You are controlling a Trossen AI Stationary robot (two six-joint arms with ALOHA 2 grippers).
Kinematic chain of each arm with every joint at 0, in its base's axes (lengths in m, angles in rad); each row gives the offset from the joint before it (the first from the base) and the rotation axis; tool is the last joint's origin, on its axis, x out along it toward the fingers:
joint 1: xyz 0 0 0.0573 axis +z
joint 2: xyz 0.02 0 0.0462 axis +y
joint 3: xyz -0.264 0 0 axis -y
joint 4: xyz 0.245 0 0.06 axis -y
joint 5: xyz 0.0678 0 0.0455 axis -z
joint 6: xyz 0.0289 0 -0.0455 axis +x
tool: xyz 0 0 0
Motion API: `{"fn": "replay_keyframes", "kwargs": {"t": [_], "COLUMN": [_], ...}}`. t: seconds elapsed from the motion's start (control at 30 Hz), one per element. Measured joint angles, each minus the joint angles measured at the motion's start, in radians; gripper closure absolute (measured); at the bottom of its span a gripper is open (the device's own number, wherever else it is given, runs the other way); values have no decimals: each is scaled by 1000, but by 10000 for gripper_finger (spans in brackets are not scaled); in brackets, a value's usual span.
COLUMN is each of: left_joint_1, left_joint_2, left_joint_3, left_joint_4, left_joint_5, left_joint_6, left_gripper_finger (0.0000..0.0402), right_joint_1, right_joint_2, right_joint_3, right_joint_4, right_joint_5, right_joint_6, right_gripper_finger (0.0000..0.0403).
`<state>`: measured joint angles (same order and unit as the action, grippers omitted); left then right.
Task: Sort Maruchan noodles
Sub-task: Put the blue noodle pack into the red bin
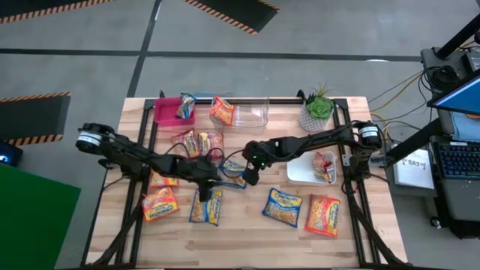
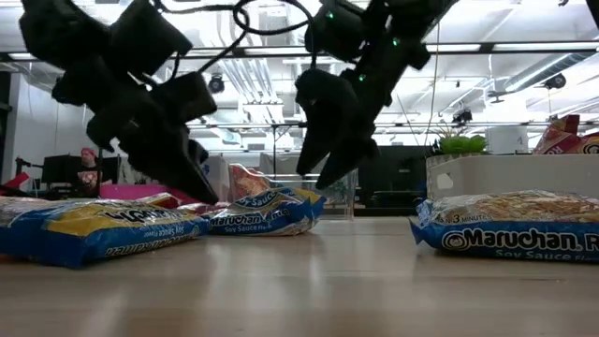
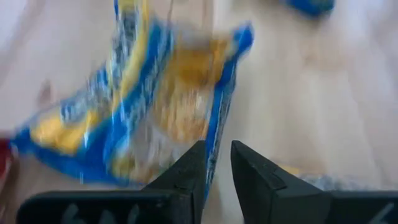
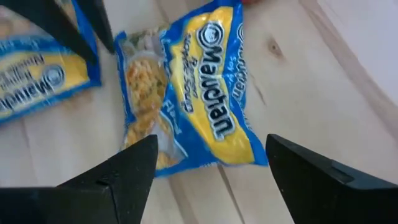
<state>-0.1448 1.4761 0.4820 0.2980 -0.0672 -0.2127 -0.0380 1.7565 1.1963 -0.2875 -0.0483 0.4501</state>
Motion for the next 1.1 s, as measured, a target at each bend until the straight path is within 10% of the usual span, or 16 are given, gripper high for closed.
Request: {"fn": "replay_keyframes", "kwargs": {"t": [1.1], "left_joint_1": [5], "left_joint_2": [229], "left_joint_3": [-69], "left_joint_4": [346], "left_joint_5": [-51], "left_joint_6": [-25], "left_gripper_finger": [355], "right_joint_1": [-52], "right_joint_2": [78], "right_joint_3": [-84], "right_joint_4": [377], "right_joint_5": [-214], "right_joint_6": [175], "right_gripper_finger": [127]}}
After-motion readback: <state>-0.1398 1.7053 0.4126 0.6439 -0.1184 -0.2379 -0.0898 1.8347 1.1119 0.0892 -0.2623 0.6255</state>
